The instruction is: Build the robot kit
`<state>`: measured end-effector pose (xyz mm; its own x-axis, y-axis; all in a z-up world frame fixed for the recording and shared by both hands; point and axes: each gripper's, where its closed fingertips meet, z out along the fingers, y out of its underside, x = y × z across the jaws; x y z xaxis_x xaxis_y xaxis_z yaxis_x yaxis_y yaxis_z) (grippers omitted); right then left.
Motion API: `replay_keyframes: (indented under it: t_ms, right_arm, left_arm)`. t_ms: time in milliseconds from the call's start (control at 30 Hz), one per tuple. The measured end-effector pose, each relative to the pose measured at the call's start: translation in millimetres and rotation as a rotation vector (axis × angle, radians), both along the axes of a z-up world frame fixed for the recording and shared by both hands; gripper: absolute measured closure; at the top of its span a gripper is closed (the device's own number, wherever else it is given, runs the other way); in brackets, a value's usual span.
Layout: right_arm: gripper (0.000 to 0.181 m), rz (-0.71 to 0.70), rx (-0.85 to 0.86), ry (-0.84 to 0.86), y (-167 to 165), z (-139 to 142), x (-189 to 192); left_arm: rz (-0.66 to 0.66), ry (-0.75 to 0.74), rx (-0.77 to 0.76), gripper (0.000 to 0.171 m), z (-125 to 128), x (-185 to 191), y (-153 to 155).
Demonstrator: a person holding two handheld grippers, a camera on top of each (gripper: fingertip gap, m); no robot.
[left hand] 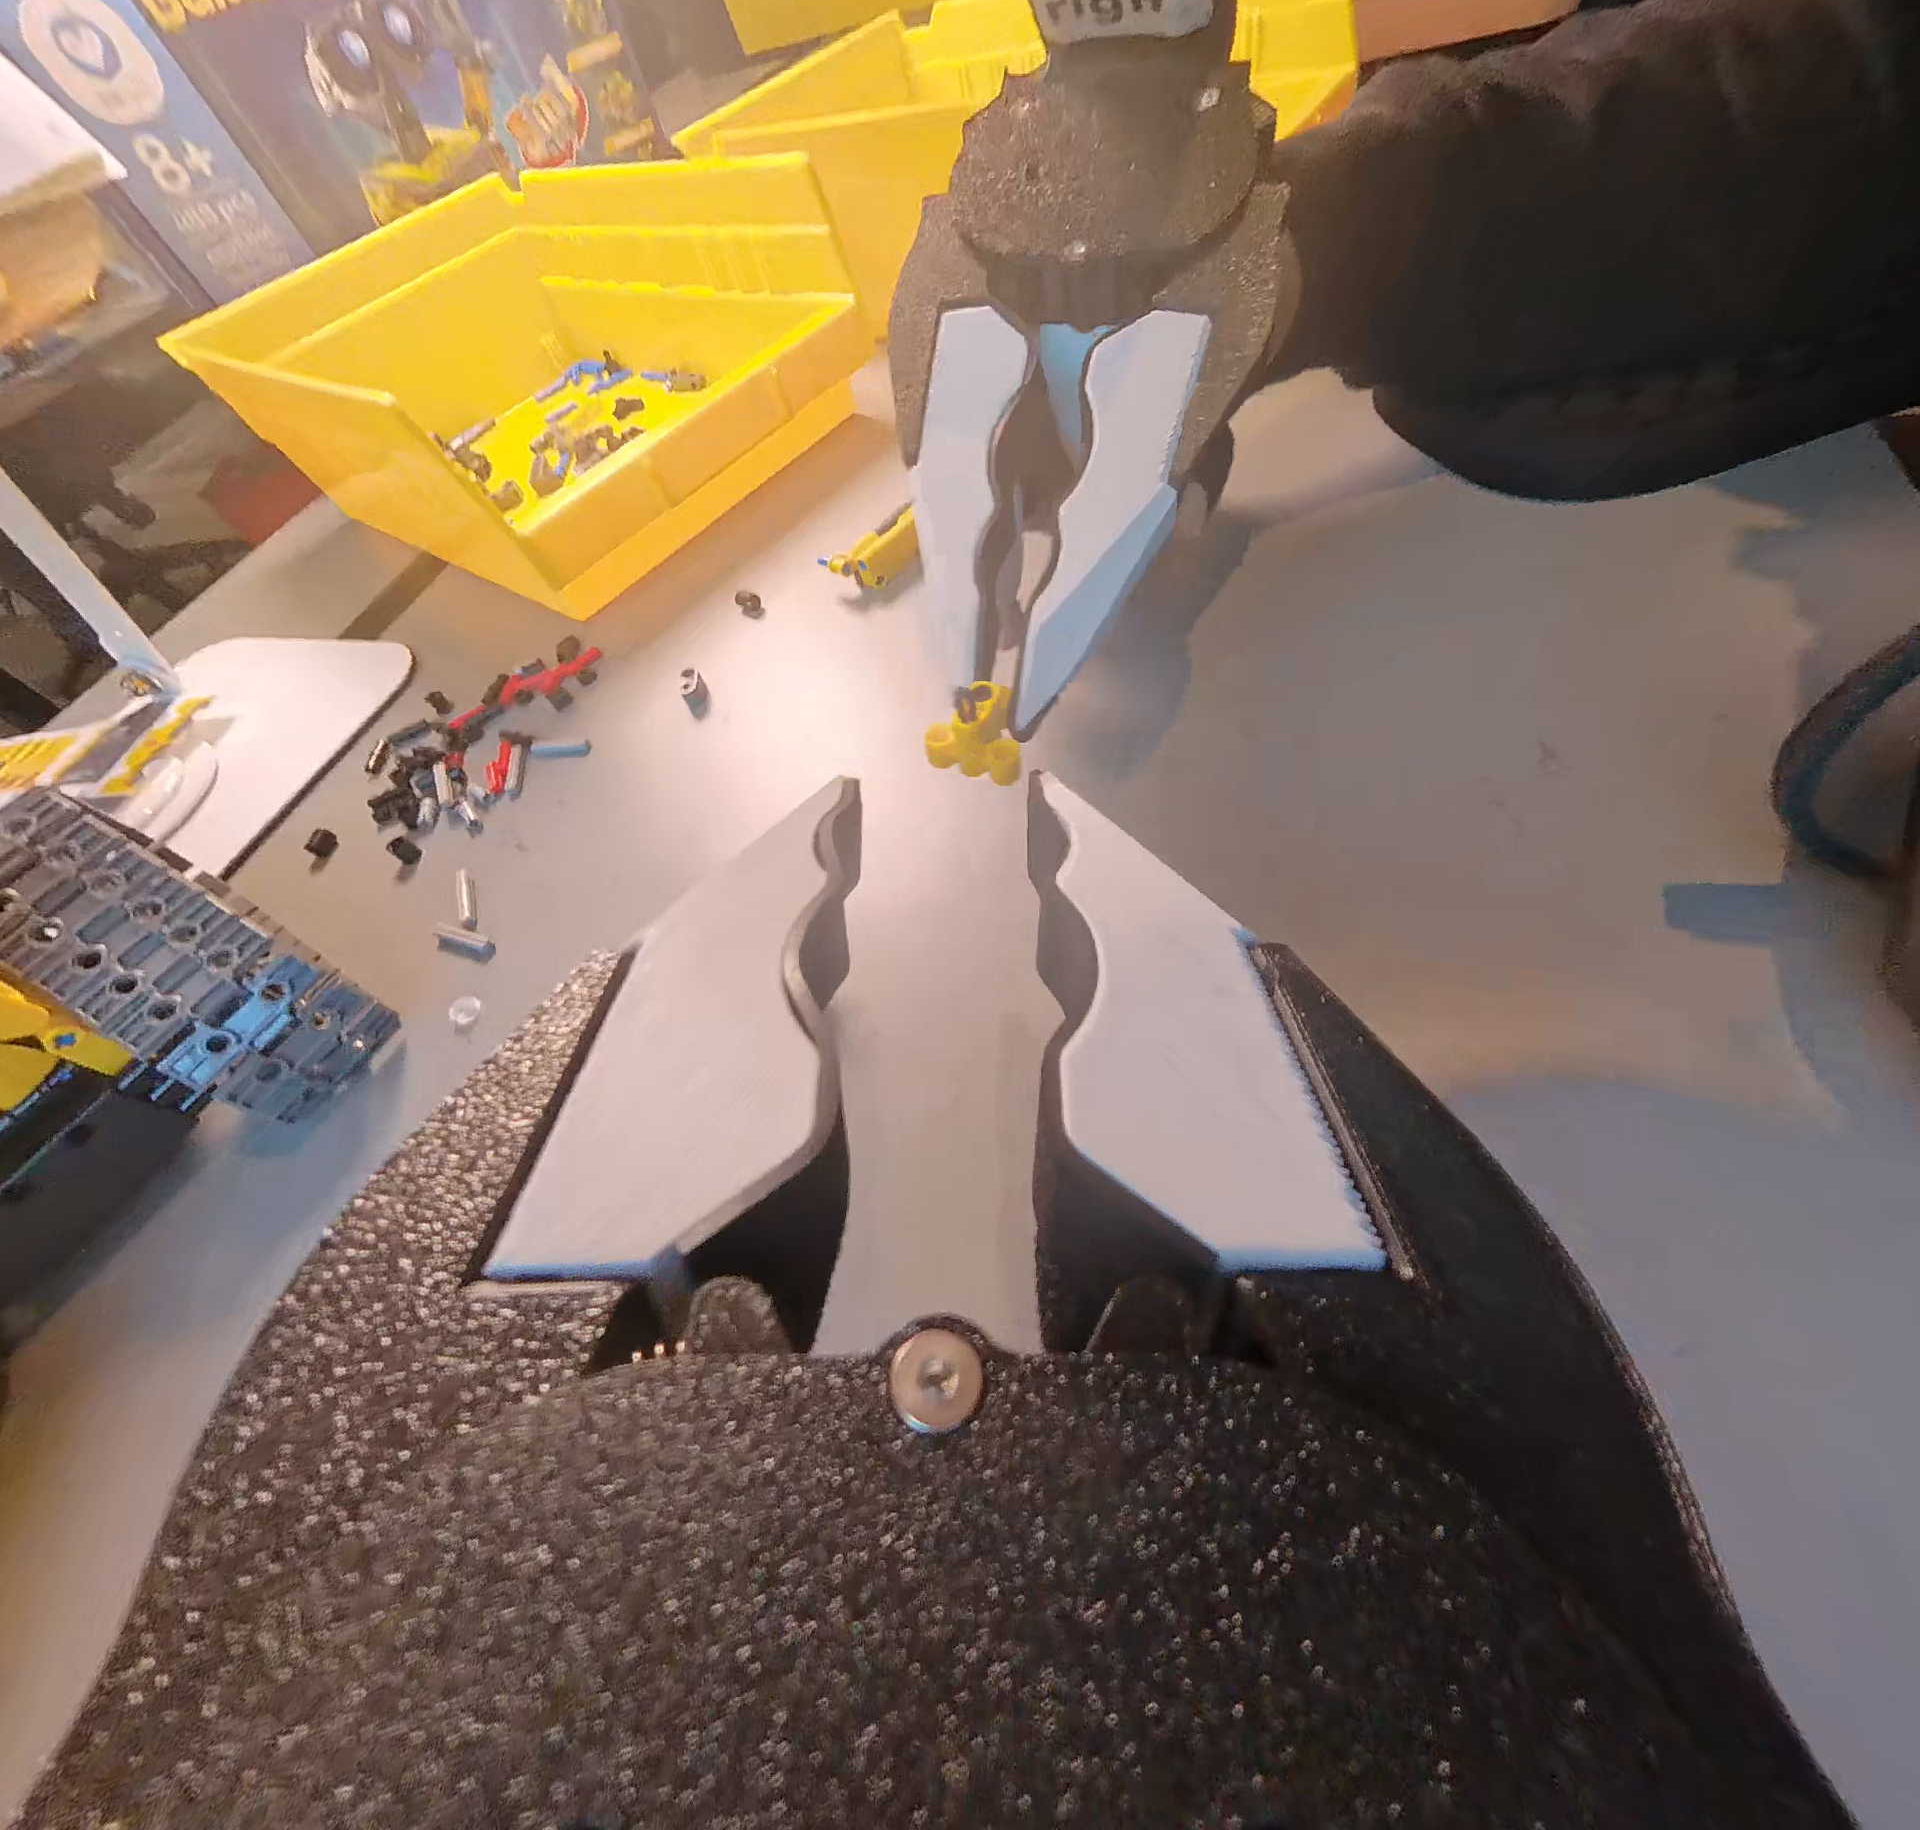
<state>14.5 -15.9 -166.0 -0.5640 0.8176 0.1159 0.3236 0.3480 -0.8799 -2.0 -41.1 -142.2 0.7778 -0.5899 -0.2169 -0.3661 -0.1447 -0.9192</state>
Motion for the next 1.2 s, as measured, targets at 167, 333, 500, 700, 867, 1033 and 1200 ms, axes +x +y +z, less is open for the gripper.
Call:
replay_keyframes:
  t_ms: [167,333,500,700,867,1033,1200]
  right_arm:
    - [0.174,0.037,0.100,-0.181,-3,-33,13]
    - [0.174,0.097,0.126,-0.251,-15,-41,21]
    - [0.174,0.104,0.175,-0.276,-17,-46,22]
    - [0.169,0.094,0.176,-0.267,-15,-45,20]
    - [0.157,0.046,0.075,-0.199,-9,-30,13]
    - [0.142,-0.091,-0.152,0.058,15,29,-6]
    - [0.142,-0.219,-0.234,0.191,42,50,-13]
  left_arm:
    - [0.064,0.072,-0.110,0.129,-21,-26,5]
    - [0.119,0.049,-0.180,0.129,-30,-48,7]
    - [0.133,0.069,-0.247,0.135,-45,-51,7]
    - [0.116,0.072,-0.271,0.141,-50,-45,5]
    - [0.140,0.044,-0.224,0.137,-41,-49,9]
    - [0.184,-0.069,-0.124,0.130,-18,-59,16]
    - [0.228,-0.086,-0.124,0.127,-17,-70,18]
